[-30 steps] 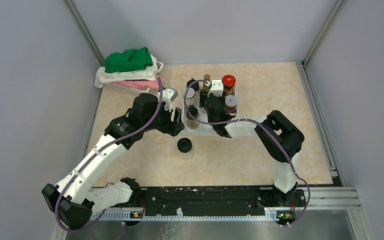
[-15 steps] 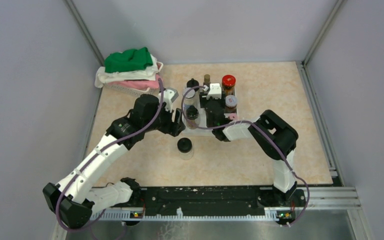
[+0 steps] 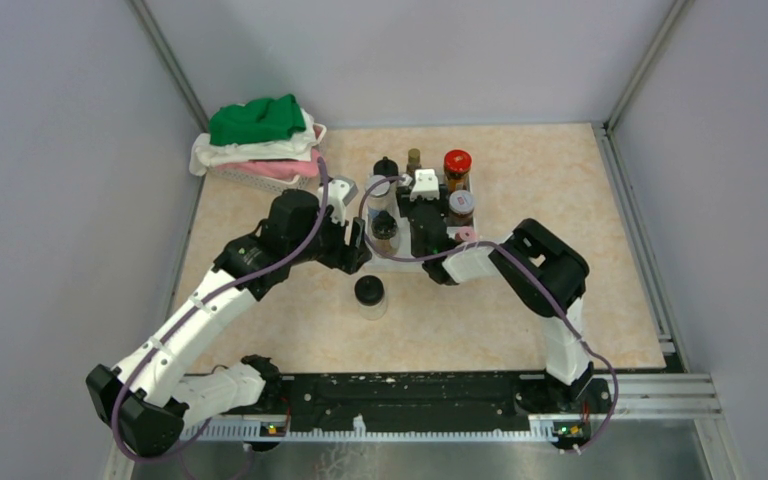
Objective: Organize the condiment bottles
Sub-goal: Adjust the bottle in the storage box.
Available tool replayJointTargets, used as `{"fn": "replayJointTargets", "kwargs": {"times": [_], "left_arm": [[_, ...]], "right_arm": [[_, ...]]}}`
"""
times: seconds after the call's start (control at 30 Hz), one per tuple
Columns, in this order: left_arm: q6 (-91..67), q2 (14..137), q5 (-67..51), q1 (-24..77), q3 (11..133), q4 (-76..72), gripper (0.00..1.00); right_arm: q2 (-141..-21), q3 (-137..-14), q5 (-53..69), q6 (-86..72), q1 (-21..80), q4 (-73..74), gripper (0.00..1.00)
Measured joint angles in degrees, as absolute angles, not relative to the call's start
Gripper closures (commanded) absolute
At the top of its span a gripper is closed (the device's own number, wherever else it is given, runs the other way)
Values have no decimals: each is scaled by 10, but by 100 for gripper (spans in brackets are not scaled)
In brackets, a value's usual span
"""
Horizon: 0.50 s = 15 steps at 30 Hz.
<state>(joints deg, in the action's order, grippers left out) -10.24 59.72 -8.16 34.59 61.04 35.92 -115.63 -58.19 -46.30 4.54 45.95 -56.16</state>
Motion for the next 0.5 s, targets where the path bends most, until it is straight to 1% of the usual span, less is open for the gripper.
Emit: {"fn": "replayJointTargets", "kwargs": {"times": [0.17,0.5], "left_arm": [[-104,597,-82,346,607,359,25],[-104,597,-82,346,606,356,25]], "right_arm": [[-1157,-585,-463,41,460,-555,100],[-1157,-620,-477,1,460,-475,100]]}}
